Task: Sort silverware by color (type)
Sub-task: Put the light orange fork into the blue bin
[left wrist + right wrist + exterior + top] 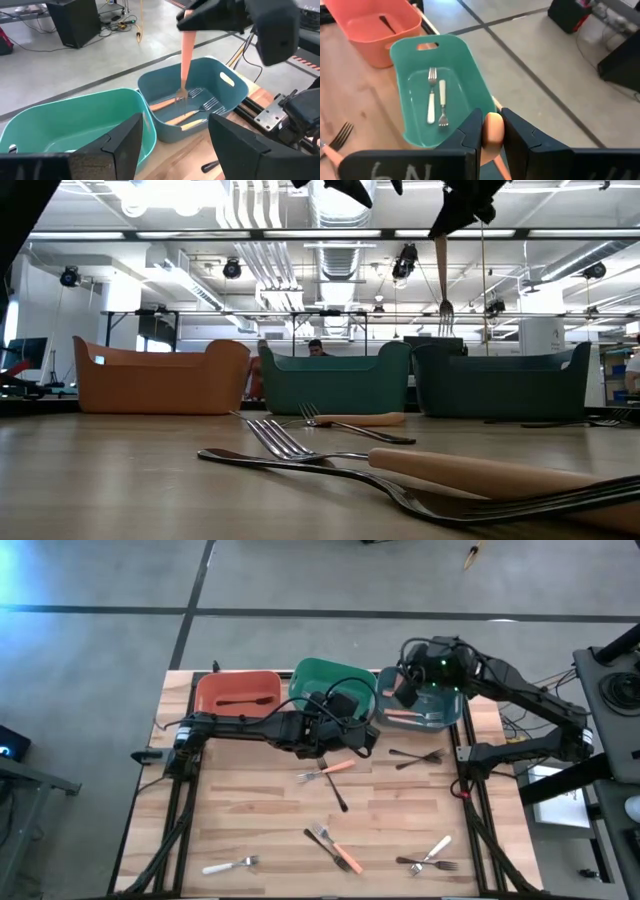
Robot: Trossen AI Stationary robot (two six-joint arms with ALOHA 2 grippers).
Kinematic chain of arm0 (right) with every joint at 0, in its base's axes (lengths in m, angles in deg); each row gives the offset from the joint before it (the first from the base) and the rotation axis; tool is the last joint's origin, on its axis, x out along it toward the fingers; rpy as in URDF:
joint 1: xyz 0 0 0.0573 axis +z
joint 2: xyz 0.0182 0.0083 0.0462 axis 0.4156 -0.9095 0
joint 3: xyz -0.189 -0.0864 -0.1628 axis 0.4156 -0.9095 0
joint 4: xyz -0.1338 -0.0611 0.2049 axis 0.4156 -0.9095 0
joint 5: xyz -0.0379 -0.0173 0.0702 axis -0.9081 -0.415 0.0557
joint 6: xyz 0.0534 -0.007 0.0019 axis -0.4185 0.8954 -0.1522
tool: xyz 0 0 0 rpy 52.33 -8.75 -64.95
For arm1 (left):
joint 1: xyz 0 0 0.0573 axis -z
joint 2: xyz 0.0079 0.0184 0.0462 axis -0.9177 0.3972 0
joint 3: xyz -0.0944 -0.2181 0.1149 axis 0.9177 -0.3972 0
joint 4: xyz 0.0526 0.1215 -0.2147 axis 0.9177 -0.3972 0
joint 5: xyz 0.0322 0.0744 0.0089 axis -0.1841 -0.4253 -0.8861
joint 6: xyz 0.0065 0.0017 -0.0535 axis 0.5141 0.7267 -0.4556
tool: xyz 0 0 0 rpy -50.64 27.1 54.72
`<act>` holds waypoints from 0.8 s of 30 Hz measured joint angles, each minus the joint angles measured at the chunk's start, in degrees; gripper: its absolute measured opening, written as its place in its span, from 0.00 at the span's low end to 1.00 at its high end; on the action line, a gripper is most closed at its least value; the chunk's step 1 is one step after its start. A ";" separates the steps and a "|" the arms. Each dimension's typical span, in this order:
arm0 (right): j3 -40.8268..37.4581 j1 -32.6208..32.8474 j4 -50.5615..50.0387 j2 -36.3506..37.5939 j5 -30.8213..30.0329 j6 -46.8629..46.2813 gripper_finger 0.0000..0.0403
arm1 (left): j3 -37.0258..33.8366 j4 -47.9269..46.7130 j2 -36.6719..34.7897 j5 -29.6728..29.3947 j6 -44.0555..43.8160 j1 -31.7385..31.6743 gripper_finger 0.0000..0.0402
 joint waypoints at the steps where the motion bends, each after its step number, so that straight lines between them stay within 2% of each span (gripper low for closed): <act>1: 0.54 0.02 -0.64 0.00 0.03 0.15 0.11 | 0.00 -0.06 0.00 0.00 -0.07 0.00 0.52; 6: 1.78 0.03 -3.14 0.00 -1.66 3.08 0.11 | 0.00 -0.41 0.00 0.02 -0.41 0.02 0.52; 10: 1.54 0.02 -8.45 -1.12 -12.44 7.07 0.11 | 0.00 -0.50 0.00 0.04 -0.41 0.02 0.52; 12: 0.70 -0.42 -10.57 -2.18 -15.60 7.92 0.11 | 0.00 -0.50 0.00 0.03 -0.41 0.04 0.52; 20: -1.98 -3.50 -12.04 -7.73 -15.85 10.25 0.11 | 0.00 -0.71 0.00 0.05 -0.41 0.20 0.52; 24: -2.00 -4.45 -14.52 -9.90 -15.89 9.76 0.23 | 0.00 -2.60 0.00 0.67 -0.43 0.46 0.52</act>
